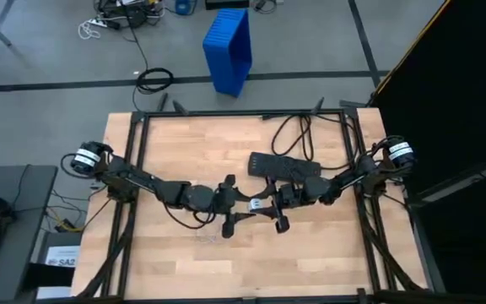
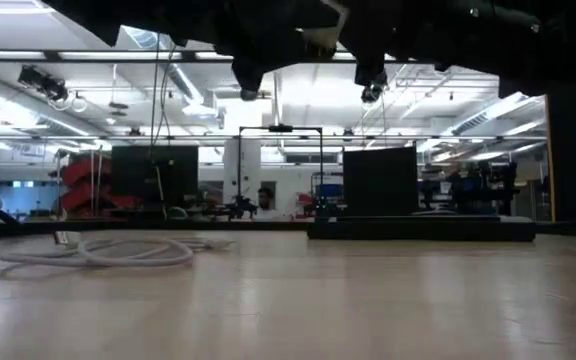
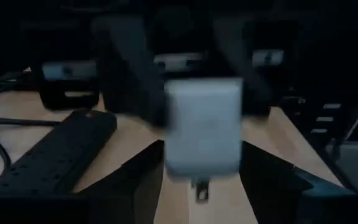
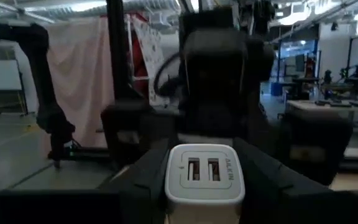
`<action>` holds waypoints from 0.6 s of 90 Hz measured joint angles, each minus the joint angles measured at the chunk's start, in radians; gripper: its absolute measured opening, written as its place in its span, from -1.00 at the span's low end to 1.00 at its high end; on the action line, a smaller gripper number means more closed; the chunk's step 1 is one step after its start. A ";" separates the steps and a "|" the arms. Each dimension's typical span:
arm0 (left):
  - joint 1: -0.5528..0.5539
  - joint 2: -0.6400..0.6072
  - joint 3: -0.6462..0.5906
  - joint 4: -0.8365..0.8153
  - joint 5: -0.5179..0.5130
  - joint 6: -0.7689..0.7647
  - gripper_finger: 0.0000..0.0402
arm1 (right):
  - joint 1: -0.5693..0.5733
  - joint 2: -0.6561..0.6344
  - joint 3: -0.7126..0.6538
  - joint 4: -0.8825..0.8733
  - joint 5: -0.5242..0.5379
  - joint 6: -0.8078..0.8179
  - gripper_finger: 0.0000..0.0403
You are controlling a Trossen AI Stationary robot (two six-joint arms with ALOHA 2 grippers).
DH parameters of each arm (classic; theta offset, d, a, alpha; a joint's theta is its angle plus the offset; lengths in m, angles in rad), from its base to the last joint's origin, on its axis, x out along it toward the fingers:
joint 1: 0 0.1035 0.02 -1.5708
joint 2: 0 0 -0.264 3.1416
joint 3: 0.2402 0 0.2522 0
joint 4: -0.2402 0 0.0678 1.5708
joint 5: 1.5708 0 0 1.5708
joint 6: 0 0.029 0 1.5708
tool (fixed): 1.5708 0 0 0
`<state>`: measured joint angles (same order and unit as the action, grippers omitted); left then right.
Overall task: Insert USB
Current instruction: Insert the white charger cable into the white charger adapter
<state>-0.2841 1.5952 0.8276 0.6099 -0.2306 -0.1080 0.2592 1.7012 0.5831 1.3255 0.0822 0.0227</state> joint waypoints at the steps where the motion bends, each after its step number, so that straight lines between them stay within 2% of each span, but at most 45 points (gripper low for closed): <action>1: -0.001 0.000 0.000 0.001 0.001 0.000 -0.01 | 0.000 0.000 0.000 0.001 0.000 0.000 -0.42; 20: -0.003 0.000 0.001 0.004 -0.009 0.000 0.17 | 0.000 0.000 0.000 0.001 0.002 0.000 -0.42; 31: 0.010 0.000 0.001 0.009 -0.015 -0.001 0.22 | 0.000 0.000 0.000 0.002 0.004 0.001 -0.42; 43: 0.025 0.001 0.001 0.036 -0.017 -0.001 0.16 | -0.002 0.000 0.000 0.003 0.007 0.003 -0.42; 54: 0.035 0.002 0.001 0.026 -0.017 -0.006 -0.01 | -0.003 0.000 -0.001 0.002 0.012 0.002 -0.42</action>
<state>-0.2492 1.5970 0.8288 0.6362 -0.2479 -0.1145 0.2559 1.7012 0.5824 1.3278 0.0938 0.0251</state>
